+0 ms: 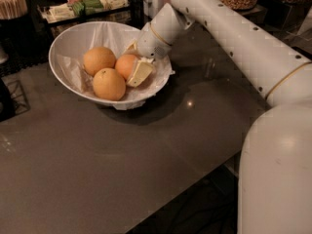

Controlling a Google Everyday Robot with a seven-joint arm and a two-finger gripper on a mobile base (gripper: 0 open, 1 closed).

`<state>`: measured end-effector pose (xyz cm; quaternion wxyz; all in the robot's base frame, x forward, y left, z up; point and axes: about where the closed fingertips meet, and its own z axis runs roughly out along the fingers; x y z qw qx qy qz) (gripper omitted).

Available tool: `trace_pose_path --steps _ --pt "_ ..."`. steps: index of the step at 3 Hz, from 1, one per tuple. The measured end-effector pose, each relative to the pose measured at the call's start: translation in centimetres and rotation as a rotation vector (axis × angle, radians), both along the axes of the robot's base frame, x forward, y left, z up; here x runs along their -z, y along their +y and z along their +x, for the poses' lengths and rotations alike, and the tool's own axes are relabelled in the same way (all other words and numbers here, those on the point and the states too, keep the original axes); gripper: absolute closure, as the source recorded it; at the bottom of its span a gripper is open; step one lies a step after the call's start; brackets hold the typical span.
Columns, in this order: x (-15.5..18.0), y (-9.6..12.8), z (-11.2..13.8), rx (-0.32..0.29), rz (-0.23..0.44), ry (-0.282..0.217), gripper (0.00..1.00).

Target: Pick orange from white bowl

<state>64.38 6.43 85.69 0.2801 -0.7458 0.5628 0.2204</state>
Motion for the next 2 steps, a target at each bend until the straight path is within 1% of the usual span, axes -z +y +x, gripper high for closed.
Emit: trace_pose_path --steps 2 --pt "-0.37 0.17 -0.93 -0.003 0.006 -0.012 1.00"
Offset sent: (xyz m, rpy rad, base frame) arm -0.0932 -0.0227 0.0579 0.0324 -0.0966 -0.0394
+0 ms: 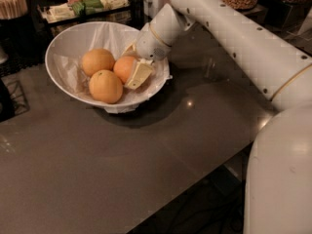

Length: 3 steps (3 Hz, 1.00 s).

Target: Pick orange from white bowl

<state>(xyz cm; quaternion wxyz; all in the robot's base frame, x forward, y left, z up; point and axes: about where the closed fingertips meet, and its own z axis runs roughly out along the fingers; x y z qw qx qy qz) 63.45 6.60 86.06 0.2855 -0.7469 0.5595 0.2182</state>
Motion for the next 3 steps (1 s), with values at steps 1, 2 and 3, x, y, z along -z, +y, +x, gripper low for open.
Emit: trace_pose_path --steps 1,2,3 --pt "0.1 0.0 0.0 0.000 0.000 0.000 1.00" --pt "-0.6 -0.1 -0.8 -0.003 0.002 -0.016 1.00" --pt "-0.6 -0.4 -1.1 -0.003 0.002 -0.042 1.00"
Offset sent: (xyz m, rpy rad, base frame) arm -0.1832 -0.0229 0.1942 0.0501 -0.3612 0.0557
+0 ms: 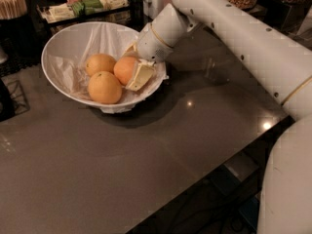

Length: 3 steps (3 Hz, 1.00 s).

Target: Pick orange from white bowl

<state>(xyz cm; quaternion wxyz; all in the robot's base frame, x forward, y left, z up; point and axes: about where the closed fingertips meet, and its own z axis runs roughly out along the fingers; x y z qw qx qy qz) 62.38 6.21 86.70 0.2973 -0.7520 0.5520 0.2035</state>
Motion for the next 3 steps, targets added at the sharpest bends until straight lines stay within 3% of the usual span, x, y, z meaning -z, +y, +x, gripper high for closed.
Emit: trace_pose_path --steps 1,2,3 --pt "0.0 0.0 0.0 0.000 0.000 0.000 1.00" --pt "-2.9 0.3 -1.8 -0.007 -0.018 -0.042 1.00" --pt "-8.9 1.1 -6.3 -0.039 -0.025 -0.146 1.00"
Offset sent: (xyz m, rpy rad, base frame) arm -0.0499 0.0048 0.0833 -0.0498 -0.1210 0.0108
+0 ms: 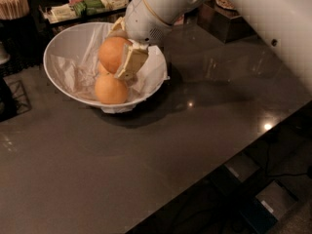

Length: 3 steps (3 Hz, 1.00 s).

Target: Pick orange from white bowl

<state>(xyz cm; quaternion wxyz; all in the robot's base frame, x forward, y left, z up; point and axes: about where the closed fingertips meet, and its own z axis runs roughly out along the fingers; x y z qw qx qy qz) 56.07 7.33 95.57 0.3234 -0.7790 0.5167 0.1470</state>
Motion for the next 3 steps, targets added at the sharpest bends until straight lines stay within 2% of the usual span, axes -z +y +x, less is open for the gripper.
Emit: trace_pose_path --steps 1,2,3 --pt "-7.0 0.5 -4.9 -0.009 -0.036 -0.146 1.00" --pt "-8.9 0.6 -6.1 -0.008 -0.037 -0.184 1.00" --pt "-8.9 0.6 -6.2 -0.008 -0.037 -0.184 1.00"
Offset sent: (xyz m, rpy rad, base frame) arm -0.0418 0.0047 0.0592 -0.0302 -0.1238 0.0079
